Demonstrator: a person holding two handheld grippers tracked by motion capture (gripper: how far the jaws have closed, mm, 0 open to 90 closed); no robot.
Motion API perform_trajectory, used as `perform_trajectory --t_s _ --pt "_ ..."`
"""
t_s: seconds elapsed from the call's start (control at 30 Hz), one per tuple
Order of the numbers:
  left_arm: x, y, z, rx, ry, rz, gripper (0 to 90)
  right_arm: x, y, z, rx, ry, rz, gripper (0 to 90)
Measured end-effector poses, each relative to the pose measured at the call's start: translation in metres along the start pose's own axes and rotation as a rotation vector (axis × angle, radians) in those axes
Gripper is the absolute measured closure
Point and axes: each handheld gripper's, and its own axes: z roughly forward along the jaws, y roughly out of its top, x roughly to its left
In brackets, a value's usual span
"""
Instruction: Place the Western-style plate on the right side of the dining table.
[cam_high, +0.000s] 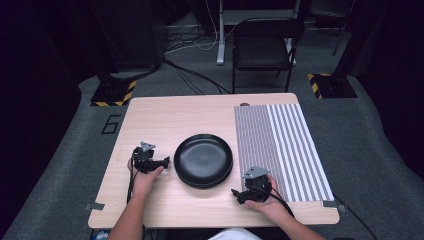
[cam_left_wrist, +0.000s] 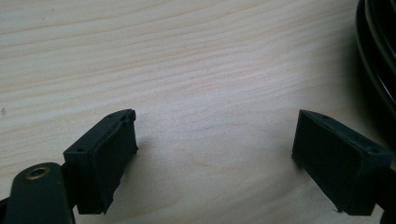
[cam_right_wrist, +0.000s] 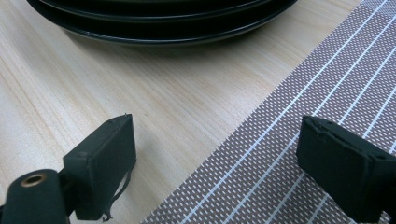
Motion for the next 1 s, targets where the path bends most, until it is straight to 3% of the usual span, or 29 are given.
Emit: perform_trajectory --t_s 1.0 --pt "0.0003 0.0005 0.0004 0.001 0.005 -0.007 13.9 0.0008 -0.0003 -0.0007 -0.006 -0.016 0.011 13.9"
